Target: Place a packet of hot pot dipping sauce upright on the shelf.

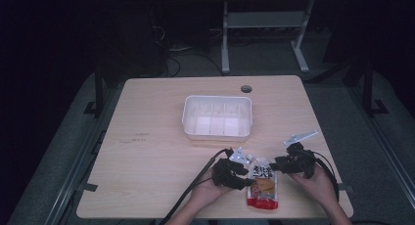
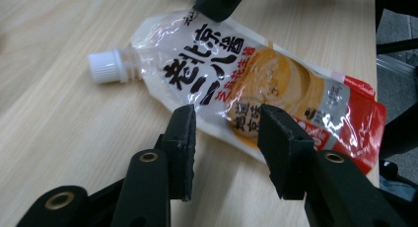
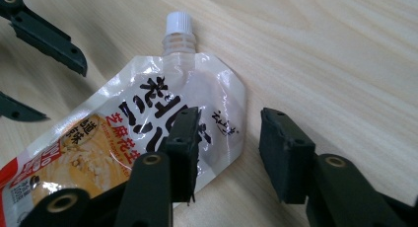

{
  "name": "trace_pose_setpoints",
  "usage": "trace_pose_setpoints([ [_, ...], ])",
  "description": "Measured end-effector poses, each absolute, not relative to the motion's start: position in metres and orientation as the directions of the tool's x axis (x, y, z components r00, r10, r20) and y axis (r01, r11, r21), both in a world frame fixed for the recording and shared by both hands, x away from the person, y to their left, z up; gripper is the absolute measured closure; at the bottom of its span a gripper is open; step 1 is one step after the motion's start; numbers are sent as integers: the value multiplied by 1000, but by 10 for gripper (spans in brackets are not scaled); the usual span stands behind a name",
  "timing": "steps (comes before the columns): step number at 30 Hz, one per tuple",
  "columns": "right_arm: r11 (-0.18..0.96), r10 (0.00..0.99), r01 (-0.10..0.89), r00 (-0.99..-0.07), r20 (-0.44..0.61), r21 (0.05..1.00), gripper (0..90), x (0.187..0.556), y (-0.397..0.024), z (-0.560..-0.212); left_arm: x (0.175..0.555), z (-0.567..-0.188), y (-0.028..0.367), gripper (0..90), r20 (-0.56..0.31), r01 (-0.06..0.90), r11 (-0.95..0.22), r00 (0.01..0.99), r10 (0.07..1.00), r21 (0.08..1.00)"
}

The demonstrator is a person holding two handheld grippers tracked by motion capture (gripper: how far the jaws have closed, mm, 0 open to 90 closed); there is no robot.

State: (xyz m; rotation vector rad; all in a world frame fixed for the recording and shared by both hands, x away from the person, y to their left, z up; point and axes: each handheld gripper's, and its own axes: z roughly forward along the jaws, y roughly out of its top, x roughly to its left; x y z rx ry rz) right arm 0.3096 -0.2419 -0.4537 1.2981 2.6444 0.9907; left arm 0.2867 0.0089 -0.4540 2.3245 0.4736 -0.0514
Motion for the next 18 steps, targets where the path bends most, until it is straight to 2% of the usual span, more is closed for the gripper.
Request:
trace_pose_setpoints([
  [7, 464, 718, 703, -654, 236, 539, 664, 310, -238, -458, 289, -460, 4, 577, -172, 356, -665, 929, 327, 656],
  [13, 451, 713, 714, -649, 265, 535, 748, 310, -238, -460, 289, -461, 3, 561, -163, 358, -669, 927, 337, 652],
  [16, 451, 707, 715, -651, 275, 534, 831, 309, -236, -459, 290, -461, 4, 551, -165, 361, -666, 926, 341, 653],
  [18, 453, 706, 713, -654, 273, 536, 842, 309, -236, -459, 290, -461, 4, 545, -166, 365, -664, 924, 344, 653],
])
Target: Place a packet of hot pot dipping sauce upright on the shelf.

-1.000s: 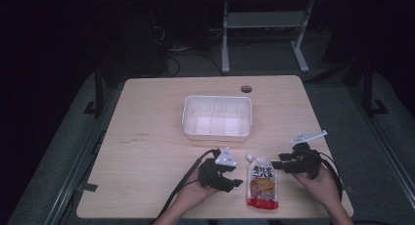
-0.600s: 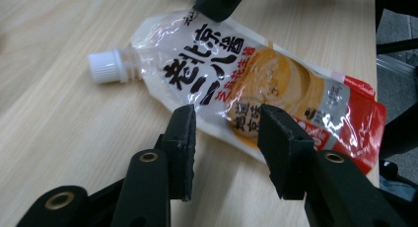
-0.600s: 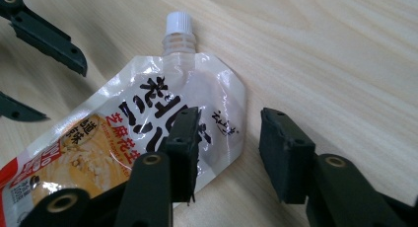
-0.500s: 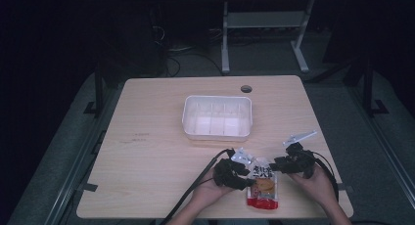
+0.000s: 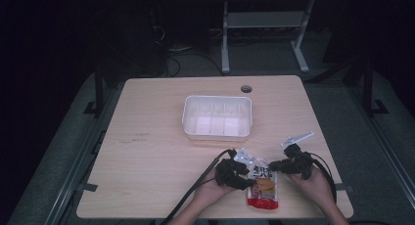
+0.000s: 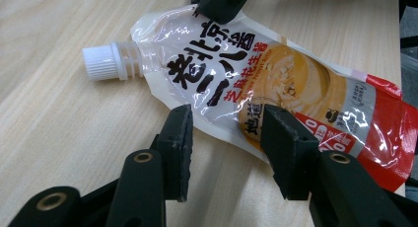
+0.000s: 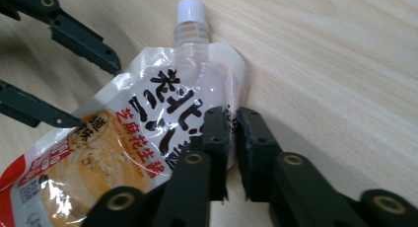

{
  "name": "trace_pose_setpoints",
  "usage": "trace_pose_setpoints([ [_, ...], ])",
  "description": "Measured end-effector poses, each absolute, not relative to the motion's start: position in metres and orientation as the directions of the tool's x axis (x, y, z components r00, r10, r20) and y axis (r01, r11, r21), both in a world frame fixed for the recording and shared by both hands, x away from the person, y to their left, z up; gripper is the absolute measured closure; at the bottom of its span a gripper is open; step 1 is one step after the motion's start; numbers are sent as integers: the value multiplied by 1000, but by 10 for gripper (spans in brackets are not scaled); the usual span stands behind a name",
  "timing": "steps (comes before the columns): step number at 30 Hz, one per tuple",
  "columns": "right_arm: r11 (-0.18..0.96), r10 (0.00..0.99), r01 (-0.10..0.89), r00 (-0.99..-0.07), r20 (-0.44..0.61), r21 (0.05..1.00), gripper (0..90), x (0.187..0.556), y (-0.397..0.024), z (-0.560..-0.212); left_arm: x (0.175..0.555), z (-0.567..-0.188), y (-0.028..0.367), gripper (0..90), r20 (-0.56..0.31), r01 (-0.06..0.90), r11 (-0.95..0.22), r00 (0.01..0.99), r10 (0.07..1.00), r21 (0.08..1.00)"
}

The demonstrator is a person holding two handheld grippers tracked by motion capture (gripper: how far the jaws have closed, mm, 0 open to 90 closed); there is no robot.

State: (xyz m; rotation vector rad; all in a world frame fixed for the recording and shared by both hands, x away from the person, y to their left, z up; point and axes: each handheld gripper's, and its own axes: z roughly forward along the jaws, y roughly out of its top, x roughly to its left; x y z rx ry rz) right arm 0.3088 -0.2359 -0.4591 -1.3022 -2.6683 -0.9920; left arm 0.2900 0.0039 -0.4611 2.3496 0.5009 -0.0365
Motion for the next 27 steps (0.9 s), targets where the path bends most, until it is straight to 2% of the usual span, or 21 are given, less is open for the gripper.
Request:
trace_pose_setpoints([
  [6, 441, 698, 705, -658, 281, 556, 878, 306, -237, -455, 294, -461, 8, 468, -206, 396, -640, 913, 352, 659],
  [10, 412, 694, 679, -666, 274, 608, 884, 301, -239, -441, 297, -458, 14, 369, -235, 420, -610, 902, 362, 672],
  [15, 399, 679, 637, -689, 254, 660, 885, 294, -239, -426, 299, -456, 17, 306, -266, 442, -581, 892, 366, 683],
  [22, 389, 645, 551, -735, 209, 739, 887, 279, -236, -402, 305, -457, 20, 329, -349, 482, -532, 875, 335, 696],
  [27, 369, 625, 526, -751, 215, 766, 888, 272, -238, -394, 304, -455, 21, 449, -381, 491, -503, 870, 312, 711],
])
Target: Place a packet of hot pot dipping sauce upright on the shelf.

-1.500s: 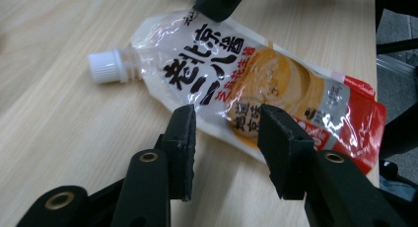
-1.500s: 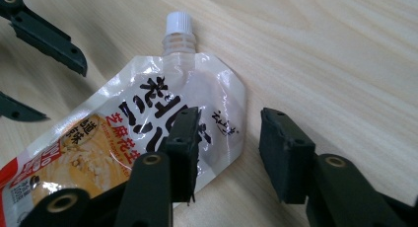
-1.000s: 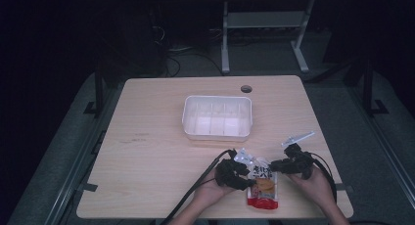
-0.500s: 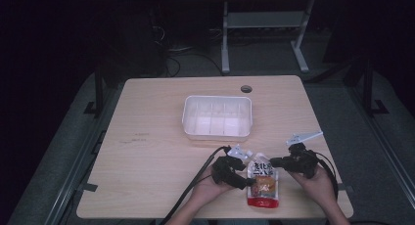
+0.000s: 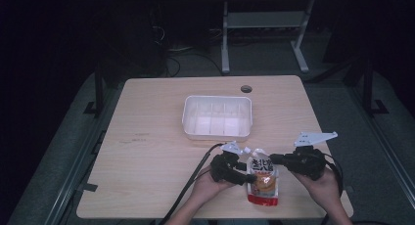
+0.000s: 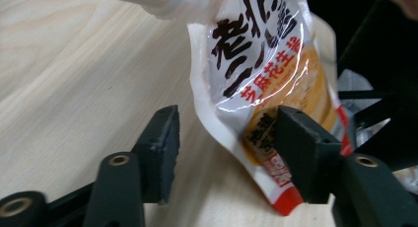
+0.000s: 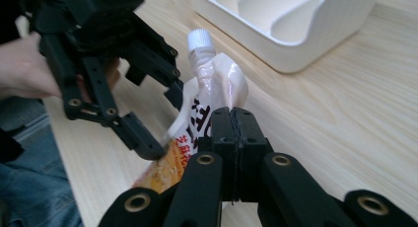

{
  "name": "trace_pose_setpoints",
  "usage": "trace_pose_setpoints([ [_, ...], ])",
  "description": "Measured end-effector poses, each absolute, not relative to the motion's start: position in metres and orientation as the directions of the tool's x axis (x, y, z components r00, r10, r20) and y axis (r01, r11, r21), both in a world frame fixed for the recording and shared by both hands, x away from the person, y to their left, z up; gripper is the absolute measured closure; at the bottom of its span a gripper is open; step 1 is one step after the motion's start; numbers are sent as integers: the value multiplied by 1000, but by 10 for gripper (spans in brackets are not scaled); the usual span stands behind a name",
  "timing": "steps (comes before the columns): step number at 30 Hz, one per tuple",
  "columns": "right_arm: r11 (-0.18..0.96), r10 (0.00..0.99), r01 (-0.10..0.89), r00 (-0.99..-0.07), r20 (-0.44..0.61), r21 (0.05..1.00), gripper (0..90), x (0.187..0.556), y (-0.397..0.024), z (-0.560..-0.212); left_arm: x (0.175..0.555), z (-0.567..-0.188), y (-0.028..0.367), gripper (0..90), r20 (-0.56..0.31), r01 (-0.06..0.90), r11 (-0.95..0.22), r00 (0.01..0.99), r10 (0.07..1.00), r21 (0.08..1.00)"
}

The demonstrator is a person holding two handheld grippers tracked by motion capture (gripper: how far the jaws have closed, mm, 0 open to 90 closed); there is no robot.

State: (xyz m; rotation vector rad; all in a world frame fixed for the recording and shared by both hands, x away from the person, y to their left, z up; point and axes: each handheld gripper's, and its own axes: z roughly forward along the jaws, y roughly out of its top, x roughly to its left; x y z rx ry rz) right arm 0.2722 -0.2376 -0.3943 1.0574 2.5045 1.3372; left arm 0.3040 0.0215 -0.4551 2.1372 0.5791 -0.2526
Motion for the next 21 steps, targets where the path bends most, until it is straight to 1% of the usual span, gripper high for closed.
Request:
trace_pose_setpoints([
  [1, 362, 620, 525, -753, 222, 770, 888, 272, -238, -394, 304, -453, 22, 479, -399, 492, -488, 870, 288, 721],
  [3, 351, 608, 522, -759, 235, 777, 888, 272, -239, -393, 304, -451, 23, 552, -406, 489, -472, 872, 273, 733],
  [8, 341, 595, 518, -765, 246, 785, 888, 271, -240, -393, 303, -448, 25, 680, -409, 487, -472, 873, 264, 735],
  [9, 336, 594, 520, -764, 252, 785, 888, 271, -241, -393, 304, -447, 26, 749, -413, 489, -471, 872, 262, 734],
  [10, 336, 594, 520, -764, 252, 785, 888, 271, -241, -393, 304, -446, 27, 749, -411, 487, -474, 874, 261, 734],
  [11, 329, 588, 521, -766, 261, 787, 886, 272, -243, -394, 304, -446, 28, 835, -411, 483, -475, 875, 255, 736],
  [12, 329, 588, 521, -766, 261, 787, 886, 272, -243, -394, 304, -445, 28, 835, -415, 484, -473, 875, 249, 737],
  [13, 325, 576, 521, -771, 272, 789, 883, 273, -245, -395, 302, -444, 27, 881, -401, 471, -478, 882, 248, 741],
  [16, 325, 571, 524, -772, 278, 788, 874, 273, -246, -396, 300, -443, 26, 892, -384, 458, -486, 889, 249, 745],
  [17, 322, 562, 526, -775, 289, 787, 857, 274, -249, -398, 298, -442, 25, 895, -366, 442, -494, 897, 247, 749],
  [18, 319, 558, 534, -773, 300, 783, 821, 275, -251, -399, 297, -441, 24, 897, -355, 433, -497, 901, 248, 752],
  [19, 319, 558, 534, -773, 300, 783, 821, 275, -251, -399, 297, -441, 24, 898, -355, 433, -497, 901, 248, 752],
  [20, 305, 539, 564, -766, 349, 767, 693, 280, -256, -405, 295, -439, 23, 899, -335, 418, -507, 908, 251, 754],
  [21, 300, 534, 584, -758, 374, 755, 662, 282, -259, -409, 295, -439, 23, 899, -326, 411, -510, 912, 250, 756],
])
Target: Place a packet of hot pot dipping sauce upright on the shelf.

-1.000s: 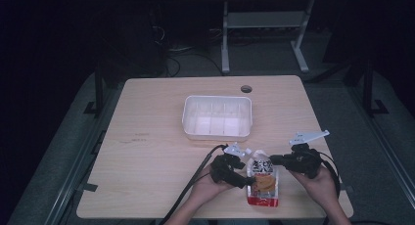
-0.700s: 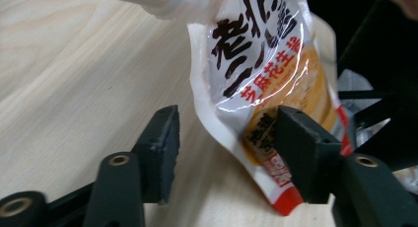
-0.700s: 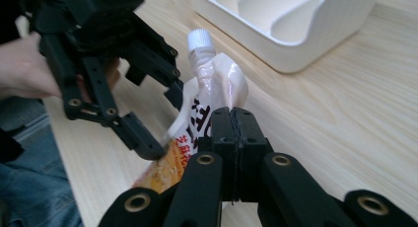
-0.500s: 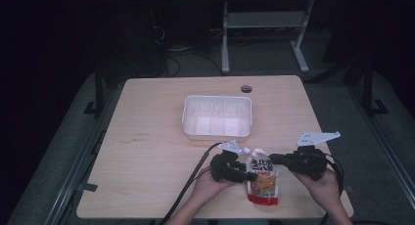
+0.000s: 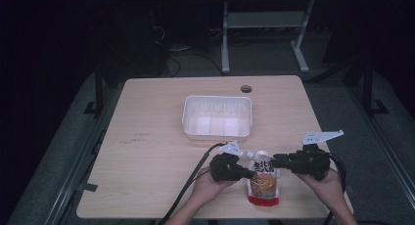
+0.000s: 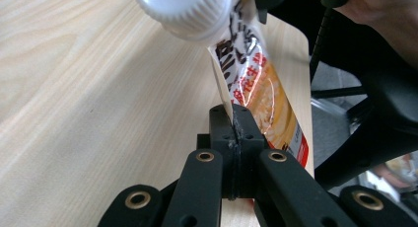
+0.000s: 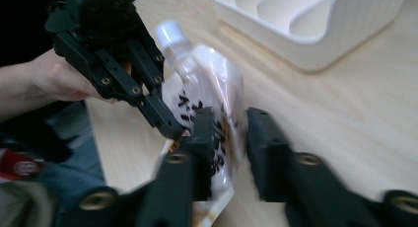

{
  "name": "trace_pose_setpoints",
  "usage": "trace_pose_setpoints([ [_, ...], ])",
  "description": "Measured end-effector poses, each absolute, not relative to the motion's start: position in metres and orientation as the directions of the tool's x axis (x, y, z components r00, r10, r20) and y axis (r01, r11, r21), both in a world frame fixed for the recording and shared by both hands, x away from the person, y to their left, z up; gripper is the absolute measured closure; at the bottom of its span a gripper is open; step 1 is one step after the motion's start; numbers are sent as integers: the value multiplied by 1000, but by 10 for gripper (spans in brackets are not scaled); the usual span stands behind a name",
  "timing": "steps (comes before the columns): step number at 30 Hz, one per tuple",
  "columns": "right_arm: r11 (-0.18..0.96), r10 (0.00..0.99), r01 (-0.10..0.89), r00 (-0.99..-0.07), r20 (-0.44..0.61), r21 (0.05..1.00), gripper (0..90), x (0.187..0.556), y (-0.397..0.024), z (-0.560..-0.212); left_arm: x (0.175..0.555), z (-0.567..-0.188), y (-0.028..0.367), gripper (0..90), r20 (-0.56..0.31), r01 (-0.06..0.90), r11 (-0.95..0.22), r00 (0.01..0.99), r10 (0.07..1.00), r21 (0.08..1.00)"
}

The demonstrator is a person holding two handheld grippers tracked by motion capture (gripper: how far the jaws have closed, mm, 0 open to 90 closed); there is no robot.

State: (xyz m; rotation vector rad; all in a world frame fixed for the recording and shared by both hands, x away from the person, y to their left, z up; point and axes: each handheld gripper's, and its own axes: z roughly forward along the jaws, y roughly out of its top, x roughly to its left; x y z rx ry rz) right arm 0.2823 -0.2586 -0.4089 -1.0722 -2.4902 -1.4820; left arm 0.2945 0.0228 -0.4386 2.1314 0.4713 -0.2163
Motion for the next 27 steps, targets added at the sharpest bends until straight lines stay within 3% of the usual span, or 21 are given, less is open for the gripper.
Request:
trace_pose_setpoints([
  [3, 304, 524, 632, -736, 429, 713, 563, 288, -263, -421, 293, -437, 22, 900, -310, 398, -512, 917, 251, 761],
  [7, 311, 507, 669, -718, 477, 676, 544, 293, -262, -433, 293, -436, 22, 900, -311, 390, -511, 921, 236, 766],
  [9, 319, 464, 682, -718, 519, 658, 592, 296, -255, -439, 293, -435, 21, 900, -306, 386, -516, 922, 236, 765],
  [14, 322, 449, 642, -750, 485, 696, 721, 295, -249, -431, 294, -435, 23, 900, -306, 389, -528, 921, 241, 755],
  [27, 283, 439, 581, -786, 436, 763, 872, 285, -245, -407, 295, -433, 28, 893, -308, 390, -526, 921, 240, 755],
])
